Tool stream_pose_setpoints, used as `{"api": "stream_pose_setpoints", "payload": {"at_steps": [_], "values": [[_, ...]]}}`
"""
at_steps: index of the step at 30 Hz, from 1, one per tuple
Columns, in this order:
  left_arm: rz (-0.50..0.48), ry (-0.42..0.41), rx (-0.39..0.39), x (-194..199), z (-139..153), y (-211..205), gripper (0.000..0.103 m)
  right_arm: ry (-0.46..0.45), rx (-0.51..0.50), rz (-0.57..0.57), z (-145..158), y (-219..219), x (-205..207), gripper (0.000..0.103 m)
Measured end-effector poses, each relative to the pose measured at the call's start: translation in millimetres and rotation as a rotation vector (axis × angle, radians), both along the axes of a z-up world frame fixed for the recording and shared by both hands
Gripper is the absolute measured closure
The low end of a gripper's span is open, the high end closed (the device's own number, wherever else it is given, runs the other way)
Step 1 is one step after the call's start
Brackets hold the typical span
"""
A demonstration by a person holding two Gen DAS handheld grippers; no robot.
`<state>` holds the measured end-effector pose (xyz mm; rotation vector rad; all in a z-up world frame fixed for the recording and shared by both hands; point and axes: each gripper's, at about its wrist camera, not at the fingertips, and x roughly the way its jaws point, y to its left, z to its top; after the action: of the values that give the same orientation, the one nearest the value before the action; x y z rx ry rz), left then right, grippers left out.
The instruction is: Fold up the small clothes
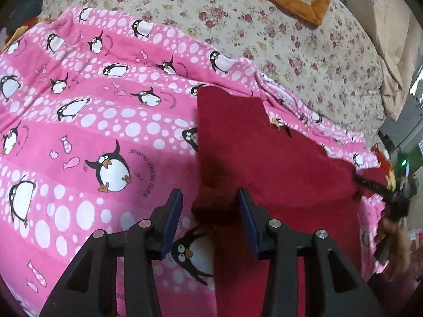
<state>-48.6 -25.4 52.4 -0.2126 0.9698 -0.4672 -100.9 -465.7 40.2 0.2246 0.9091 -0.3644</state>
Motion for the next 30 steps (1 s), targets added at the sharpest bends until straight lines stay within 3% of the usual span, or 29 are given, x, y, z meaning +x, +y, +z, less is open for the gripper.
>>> {"api": "stream_pose_setpoints", "payload": {"at_steps": [3, 8, 11, 17, 18, 19, 20, 23, 27, 30], "values": [[-0.028, -0.006, -0.081, 2.5, 9.7, 2.0, 0.081, -0.022, -0.023, -0.004, 7.5, 4.0, -4.7, 0.098], [-0.046, 0.001, -0.103, 18.5, 15.4, -8.7, 0.071, -0.053, -0.109, -0.08, 25.7, -8.8, -8.7, 0.098], [-0.063, 0.029, -0.089, 32.8, 7.3, -22.6, 0.071, -0.032, -0.014, -0.06, 12.1, -19.4, -6.0, 0.099], [-0.059, 0.098, -0.043, 61.3, -15.0, -48.2, 0.071, -0.017, -0.06, -0.02, 6.5, -6.4, -4.5, 0.099], [-0.063, 0.104, -0.046, 64.4, -18.3, -49.5, 0.077, -0.016, -0.056, -0.018, 6.1, -6.3, -4.2, 0.099], [-0.068, 0.108, -0.049, 67.0, -20.6, -50.2, 0.095, -0.016, -0.051, -0.015, 5.9, -6.9, -3.6, 0.099], [-0.07, 0.118, -0.05, 69.1, -22.8, -50.0, 0.103, -0.019, -0.042, -0.011, 5.9, -7.5, -3.4, 0.099], [-0.071, 0.121, -0.075, 72.4, -16.8, -41.2, 0.103, -0.034, 0.004, 0.019, 10.0, -3.7, -4.4, 0.099], [-0.002, 0.054, -0.038, 78.4, 2.8, -13.0, 0.103, -0.052, 0.094, 0.073, 12.9, 6.9, 1.5, 0.099], [0.054, 0.097, -0.058, 90.7, -4.5, 11.6, 0.103, -0.05, 0.148, 0.092, 5.9, 14.0, 11.8, 0.099]]}}
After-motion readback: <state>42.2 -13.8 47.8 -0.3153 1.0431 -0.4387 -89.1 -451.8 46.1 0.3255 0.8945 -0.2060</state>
